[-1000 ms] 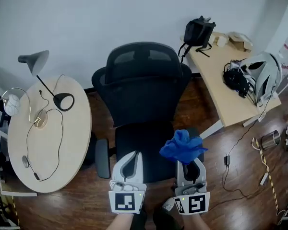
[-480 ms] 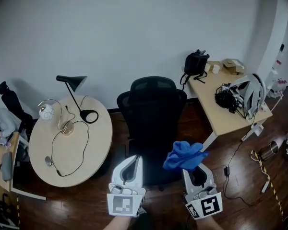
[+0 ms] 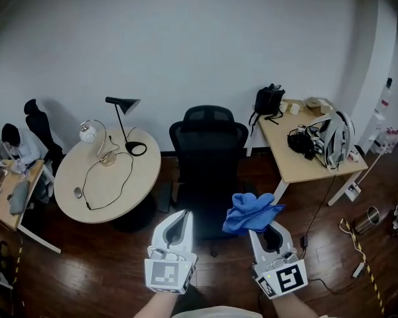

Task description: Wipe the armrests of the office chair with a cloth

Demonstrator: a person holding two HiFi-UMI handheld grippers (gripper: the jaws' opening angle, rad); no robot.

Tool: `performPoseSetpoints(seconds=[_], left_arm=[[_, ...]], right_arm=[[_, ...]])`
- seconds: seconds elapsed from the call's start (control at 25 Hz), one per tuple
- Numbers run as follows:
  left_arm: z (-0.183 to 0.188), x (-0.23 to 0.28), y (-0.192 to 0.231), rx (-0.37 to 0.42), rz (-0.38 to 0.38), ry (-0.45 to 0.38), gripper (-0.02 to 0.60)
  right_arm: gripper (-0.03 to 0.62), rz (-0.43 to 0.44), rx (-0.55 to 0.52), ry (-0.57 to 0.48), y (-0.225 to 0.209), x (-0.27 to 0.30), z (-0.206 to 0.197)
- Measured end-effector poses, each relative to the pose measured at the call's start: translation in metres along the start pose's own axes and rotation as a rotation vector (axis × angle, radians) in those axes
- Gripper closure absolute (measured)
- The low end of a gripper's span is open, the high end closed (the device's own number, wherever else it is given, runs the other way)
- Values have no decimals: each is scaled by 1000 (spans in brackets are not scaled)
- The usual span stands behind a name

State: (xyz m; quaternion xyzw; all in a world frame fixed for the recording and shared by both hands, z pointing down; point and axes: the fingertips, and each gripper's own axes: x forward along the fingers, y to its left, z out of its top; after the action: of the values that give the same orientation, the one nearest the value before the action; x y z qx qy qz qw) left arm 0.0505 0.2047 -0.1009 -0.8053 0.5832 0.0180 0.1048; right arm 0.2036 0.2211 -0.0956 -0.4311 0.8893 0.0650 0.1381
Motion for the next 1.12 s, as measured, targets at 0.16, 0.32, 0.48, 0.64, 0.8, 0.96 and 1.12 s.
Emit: performPoseSetpoints(seconds=[0.16, 0.32, 0.48, 0.64, 0.8, 0.96, 1.12], left_arm=[[17, -52, -32, -33, -15, 153, 523], [41, -73, -42, -3, -12, 105, 523], [28, -98, -51, -32, -65, 169, 523], [42, -88, -23, -21, -83, 87, 523], [43, -107, -16, 12, -77, 5, 528], [24, -109, -25, -32, -114, 140, 528], [19, -112, -37, -51, -132, 178, 527]], right_arm=[[517, 9, 12, -15, 26, -38, 32], [519, 8, 18, -24, 37, -57, 54], [519, -15, 18, -2, 57, -77, 45], [519, -43, 37, 15, 65, -58, 50], [519, -43, 32, 0, 84, -69, 49], [519, -35, 47, 11, 84, -62, 47], [519, -35, 61, 20, 83, -71, 45]])
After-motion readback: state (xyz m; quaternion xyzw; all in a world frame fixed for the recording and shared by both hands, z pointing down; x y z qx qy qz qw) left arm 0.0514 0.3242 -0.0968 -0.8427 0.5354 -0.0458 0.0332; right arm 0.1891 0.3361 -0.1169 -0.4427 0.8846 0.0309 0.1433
